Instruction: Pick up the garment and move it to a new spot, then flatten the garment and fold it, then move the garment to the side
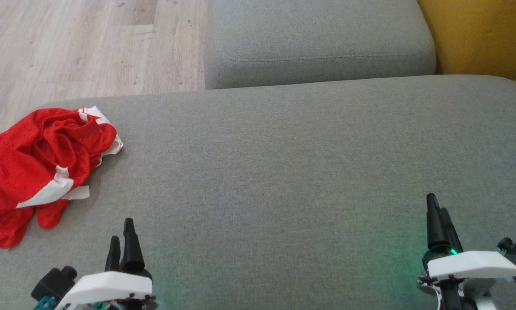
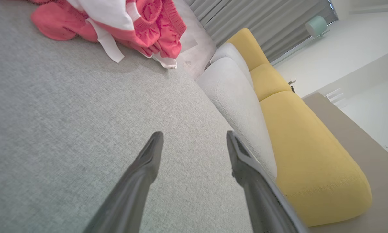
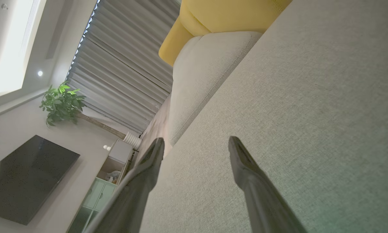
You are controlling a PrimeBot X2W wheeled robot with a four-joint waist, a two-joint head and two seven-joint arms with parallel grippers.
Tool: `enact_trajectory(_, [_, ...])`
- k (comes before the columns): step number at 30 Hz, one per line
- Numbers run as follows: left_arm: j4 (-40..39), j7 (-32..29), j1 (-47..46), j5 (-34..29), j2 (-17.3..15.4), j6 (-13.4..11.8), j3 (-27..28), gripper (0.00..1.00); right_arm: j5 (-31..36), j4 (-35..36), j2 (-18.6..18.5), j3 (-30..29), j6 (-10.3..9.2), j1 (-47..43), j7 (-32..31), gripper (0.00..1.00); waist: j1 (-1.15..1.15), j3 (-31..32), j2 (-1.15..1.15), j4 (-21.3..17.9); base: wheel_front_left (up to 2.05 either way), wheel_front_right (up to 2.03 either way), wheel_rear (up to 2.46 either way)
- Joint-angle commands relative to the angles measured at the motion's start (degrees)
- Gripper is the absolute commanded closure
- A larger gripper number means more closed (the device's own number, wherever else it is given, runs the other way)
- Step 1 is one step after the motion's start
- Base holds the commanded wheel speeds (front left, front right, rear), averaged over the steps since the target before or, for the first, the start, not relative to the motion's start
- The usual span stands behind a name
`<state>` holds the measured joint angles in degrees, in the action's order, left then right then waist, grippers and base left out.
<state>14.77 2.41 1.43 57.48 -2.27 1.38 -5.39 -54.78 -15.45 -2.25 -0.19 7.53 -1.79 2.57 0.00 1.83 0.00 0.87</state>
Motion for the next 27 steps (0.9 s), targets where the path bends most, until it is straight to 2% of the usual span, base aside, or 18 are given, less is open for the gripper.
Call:
enact_trajectory(1, [-2.33, 0.94, -2.44, -2.33, -0.37, -0.46, 0.26, 0.0, 2.61, 2.56, -0.34, 1.08, -0.02, 1.78, 0.88, 0.0, 0.0, -0.02, 0.0, 0.07, 0.0, 0.0, 0.0])
enact_trajectory(7, [-3.05, 1.96, -2.57, -6.91, -0.39, -1.18, -0.76, 0.0, 8.82, 3.25, -0.37, 2.75, -0.02, 1.77, 1.89, 0.0, 0.0, 0.05, 0.0, 0.18, 0.0, 0.0, 0.0])
enact_trajectory(12, [-3.03, 2.64, -2.62, -10.4, -0.41, -0.84, -1.96, 0.0, 12.97, 3.42, -0.38, 4.08, -0.02, 1.69, 2.57, 0.0, 0.0, 0.24, 0.0, 0.27, 0.0, 0.0, 0.0])
enact_trajectory(27, [-4.59, 5.2, -2.33, -22.08, -0.46, -1.93, -4.73, 0.0, 25.76, 3.65, -0.45, 5.0, -0.03, 0.63, 5.1, 0.0, 0.0, 1.3, 0.0, 0.67, 0.0, 0.0, 0.0])
